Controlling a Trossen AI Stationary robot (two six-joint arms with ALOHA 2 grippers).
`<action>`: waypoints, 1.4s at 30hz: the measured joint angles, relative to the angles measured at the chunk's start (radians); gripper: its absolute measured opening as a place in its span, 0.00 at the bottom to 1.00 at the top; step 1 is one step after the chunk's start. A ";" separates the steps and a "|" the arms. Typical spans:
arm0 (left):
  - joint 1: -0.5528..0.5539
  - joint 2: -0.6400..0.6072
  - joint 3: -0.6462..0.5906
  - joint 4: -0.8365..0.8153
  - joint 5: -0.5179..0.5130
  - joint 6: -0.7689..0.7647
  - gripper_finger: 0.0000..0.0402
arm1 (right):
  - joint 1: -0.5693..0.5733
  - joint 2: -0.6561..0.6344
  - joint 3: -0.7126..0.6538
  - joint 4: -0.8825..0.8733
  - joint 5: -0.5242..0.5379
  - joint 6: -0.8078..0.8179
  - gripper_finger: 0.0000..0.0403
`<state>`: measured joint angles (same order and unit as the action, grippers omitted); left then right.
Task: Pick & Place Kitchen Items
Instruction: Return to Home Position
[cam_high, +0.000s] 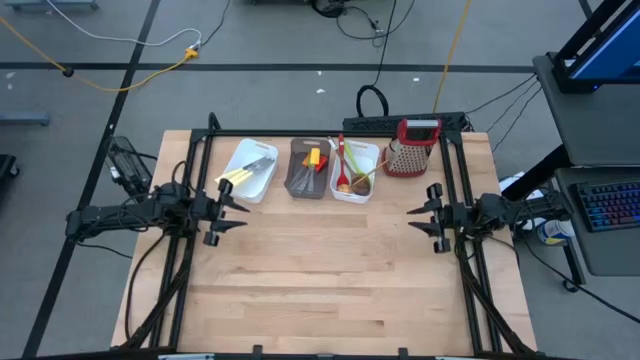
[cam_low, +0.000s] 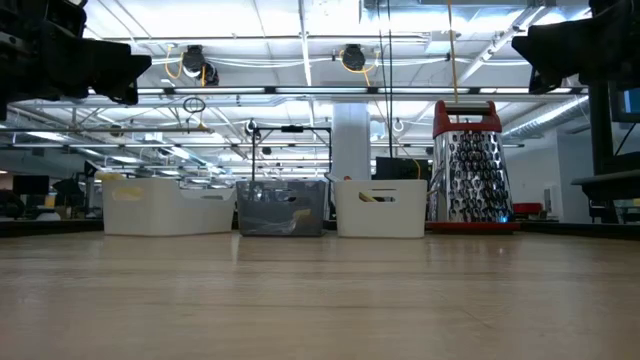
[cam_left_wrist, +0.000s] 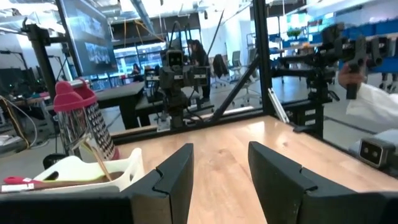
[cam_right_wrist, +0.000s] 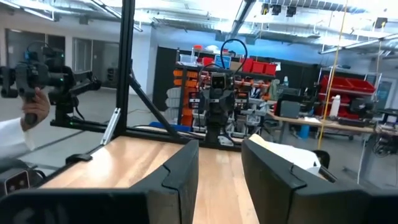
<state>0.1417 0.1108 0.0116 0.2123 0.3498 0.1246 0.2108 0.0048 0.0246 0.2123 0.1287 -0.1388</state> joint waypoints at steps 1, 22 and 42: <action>0.000 0.000 0.000 -0.003 0.000 0.009 0.40 | 0.000 0.000 0.000 0.000 0.000 -0.009 0.28; 0.000 0.000 0.000 0.000 0.000 0.027 0.40 | 0.000 0.000 -0.003 -0.004 0.000 -0.004 0.28; 0.000 0.000 0.000 0.001 -0.001 0.027 0.40 | 0.000 0.000 -0.004 -0.004 0.000 -0.004 0.28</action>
<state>0.1417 0.1108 0.0120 0.2131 0.3492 0.1520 0.2108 0.0051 0.0204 0.2085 0.1291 -0.1429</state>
